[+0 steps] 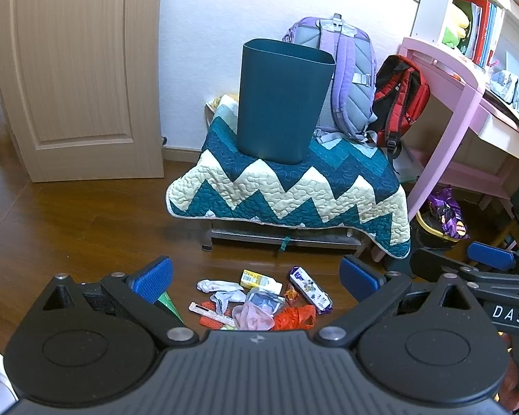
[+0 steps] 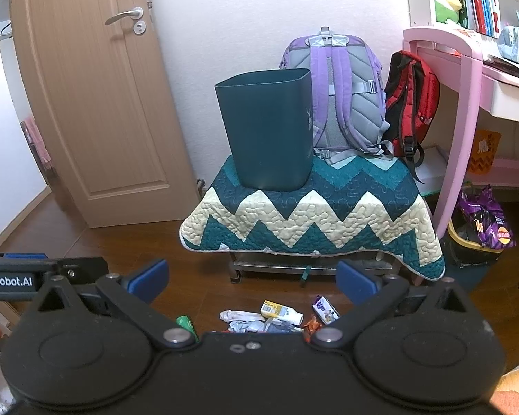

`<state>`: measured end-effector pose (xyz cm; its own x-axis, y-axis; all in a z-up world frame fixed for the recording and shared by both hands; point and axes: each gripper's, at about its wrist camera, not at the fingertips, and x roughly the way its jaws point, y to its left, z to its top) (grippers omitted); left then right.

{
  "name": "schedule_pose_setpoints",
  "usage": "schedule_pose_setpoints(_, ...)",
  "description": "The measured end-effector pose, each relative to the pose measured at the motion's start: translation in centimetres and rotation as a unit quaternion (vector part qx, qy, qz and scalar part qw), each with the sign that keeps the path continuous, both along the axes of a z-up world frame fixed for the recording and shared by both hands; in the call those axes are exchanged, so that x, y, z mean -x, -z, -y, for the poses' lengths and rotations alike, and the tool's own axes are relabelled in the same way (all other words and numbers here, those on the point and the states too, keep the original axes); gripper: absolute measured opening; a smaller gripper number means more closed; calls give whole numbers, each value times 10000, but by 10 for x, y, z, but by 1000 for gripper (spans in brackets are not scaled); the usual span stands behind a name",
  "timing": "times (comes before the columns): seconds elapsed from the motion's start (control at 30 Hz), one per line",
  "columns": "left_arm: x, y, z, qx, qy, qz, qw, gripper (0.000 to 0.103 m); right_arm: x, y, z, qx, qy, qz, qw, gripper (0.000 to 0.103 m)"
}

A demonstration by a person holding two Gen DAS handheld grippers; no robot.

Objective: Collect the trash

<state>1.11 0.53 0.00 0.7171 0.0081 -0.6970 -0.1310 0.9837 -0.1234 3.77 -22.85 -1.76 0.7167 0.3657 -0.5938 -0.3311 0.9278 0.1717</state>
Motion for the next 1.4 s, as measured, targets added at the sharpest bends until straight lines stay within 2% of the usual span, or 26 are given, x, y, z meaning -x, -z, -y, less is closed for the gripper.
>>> schedule_pose_setpoints(0.43,-21,12,-5,41,21,-157,9999,103,-20,13,-9,107,-17,-187,9998,103)
schedule_pose_setpoints(0.87,-67,33,-18,47,6,-400,9992,103,-62,30,-25,286,-150,-359,9988,103)
schedule_pose_setpoints(1.1,-112,61,-37,18,-196,-613,9979,103,-115,56,-23,200,18,-658,9976,103)
schedule_pose_setpoints(1.2,-132,80,-53,171,-250,-783,9965,103,-146,72,-17,152,185,-821,9963,103)
schedule_pose_setpoints(1.4,-173,119,-85,202,-516,-1053,9929,103,-200,107,-8,206,315,-1010,9942,103)
